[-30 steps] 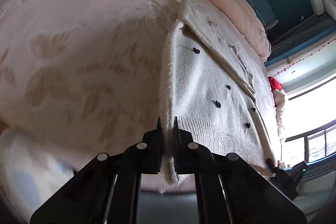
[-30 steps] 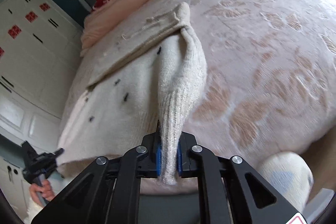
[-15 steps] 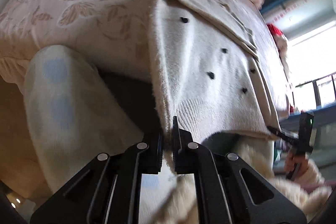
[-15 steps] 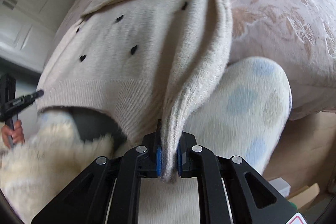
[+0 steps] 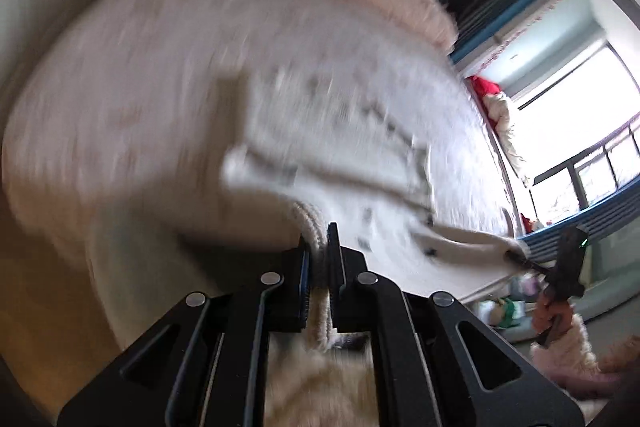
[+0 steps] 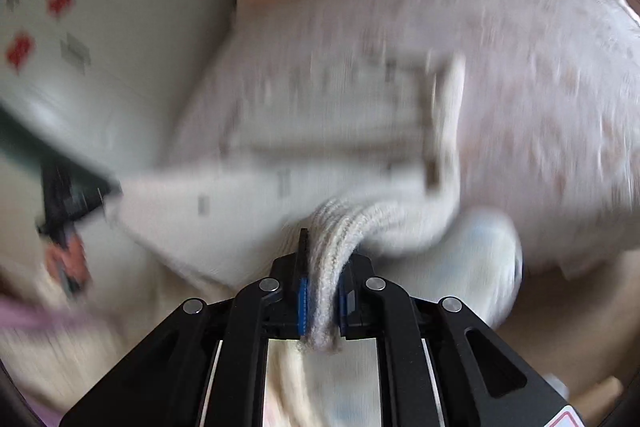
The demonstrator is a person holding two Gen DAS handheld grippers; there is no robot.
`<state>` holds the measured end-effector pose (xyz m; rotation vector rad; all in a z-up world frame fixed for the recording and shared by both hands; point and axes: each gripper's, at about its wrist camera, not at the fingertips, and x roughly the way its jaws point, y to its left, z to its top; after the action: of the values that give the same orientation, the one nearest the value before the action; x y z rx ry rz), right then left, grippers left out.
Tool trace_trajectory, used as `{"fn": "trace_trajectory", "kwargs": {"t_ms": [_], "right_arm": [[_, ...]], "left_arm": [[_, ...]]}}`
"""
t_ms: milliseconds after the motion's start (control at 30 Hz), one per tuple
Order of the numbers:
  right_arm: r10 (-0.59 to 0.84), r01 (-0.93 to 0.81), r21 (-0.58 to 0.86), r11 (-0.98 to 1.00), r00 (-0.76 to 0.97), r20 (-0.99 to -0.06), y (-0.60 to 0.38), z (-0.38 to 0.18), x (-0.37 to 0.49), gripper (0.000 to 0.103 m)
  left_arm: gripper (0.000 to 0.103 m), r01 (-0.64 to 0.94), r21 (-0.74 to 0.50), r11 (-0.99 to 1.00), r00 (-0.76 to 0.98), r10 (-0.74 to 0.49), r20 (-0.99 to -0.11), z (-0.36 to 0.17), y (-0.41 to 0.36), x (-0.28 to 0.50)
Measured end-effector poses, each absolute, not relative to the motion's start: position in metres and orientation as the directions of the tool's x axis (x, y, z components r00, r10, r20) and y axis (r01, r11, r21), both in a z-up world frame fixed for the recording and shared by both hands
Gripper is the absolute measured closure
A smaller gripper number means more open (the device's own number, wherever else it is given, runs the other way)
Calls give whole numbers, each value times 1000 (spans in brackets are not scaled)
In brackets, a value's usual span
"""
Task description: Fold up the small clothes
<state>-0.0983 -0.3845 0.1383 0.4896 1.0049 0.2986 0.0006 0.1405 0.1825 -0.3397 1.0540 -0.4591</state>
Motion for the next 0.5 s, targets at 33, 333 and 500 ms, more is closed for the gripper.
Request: {"fn": "trace_trajectory", "kwargs": {"t_ms": [33, 333, 500], "right_arm": [[455, 8, 550, 835, 550, -700, -396, 139, -78, 93], [186, 312, 535, 785, 705, -684, -427, 50, 68, 63], [95, 368, 509, 778, 732, -675, -429, 30, 49, 37]], "left_arm": [[97, 228, -429, 874, 462, -485, -743, 190, 127, 28], [60, 184, -221, 958, 565, -287, -774, 97, 42, 203], [23, 79, -264, 961, 574, -261, -776, 60, 70, 210]]}}
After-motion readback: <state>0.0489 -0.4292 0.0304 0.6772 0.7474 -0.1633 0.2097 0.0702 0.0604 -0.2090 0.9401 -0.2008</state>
